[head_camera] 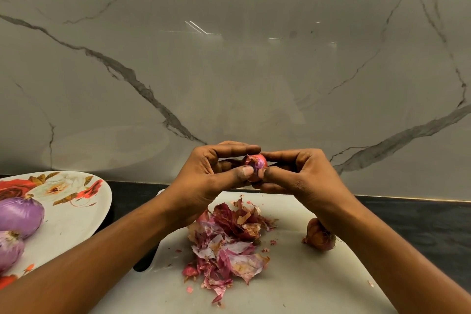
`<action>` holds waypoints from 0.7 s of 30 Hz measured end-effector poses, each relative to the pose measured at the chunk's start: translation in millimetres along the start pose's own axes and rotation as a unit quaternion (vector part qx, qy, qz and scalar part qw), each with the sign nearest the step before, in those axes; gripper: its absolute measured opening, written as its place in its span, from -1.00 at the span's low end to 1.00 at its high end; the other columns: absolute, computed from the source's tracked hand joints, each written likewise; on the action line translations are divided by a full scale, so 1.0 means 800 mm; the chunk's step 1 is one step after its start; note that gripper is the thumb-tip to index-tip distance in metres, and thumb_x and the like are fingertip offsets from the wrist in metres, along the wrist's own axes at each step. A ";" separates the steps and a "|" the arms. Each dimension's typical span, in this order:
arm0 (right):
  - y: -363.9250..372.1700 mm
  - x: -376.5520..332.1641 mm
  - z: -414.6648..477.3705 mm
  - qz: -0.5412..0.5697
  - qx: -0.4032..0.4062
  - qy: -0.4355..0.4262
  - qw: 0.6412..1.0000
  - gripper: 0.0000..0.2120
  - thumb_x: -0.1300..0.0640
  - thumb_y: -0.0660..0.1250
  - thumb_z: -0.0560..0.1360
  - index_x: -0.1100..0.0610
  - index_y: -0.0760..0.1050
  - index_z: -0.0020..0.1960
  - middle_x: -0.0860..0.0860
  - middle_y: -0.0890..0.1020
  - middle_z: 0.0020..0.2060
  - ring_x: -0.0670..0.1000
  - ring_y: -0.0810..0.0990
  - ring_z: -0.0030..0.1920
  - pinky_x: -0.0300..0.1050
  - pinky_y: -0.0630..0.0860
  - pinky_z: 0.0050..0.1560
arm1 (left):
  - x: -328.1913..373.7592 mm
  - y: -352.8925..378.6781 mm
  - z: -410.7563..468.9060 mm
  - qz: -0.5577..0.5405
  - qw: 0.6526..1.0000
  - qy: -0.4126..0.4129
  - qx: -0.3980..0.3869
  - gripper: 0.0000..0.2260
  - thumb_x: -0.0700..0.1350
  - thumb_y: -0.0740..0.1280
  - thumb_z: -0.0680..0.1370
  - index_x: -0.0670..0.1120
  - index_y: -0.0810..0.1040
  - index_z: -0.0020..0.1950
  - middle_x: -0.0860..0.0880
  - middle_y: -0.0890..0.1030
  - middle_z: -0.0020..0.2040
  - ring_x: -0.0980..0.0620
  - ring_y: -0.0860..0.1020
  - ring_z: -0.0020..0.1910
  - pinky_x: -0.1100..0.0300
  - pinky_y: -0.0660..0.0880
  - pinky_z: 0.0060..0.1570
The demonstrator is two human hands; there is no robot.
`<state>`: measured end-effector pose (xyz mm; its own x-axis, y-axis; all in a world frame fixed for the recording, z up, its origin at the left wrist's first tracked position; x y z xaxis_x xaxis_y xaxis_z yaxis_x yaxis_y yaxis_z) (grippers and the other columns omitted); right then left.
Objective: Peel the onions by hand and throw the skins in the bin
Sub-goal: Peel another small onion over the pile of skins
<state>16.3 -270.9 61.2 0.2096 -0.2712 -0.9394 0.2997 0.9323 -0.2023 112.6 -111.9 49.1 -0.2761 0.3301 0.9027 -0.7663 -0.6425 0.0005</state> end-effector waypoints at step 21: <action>0.001 -0.002 0.000 0.026 0.013 0.007 1.000 -0.71 0.39 0.33 0.62 0.11 0.66 0.22 0.15 0.79 -0.06 0.14 0.79 -0.04 -0.04 0.73 0.03 | 0.004 -0.001 0.000 -0.052 0.998 -0.027 0.024 -0.59 -0.21 0.44 0.47 -0.16 0.62 0.33 -0.17 0.74 0.16 -0.20 0.71 0.16 0.03 0.67 0.16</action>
<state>16.4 -269.9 62.9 0.2120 -0.2191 -0.9524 0.3138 0.9382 -0.1460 112.5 -110.4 52.3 -0.1640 0.3607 0.9182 -0.7607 -0.6388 0.1151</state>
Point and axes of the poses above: each hand's wrist, its own z-axis towards the middle knuckle, its own y-axis out of the palm, x = y × z, the point moved 5 cm from there along z, towards the middle knuckle
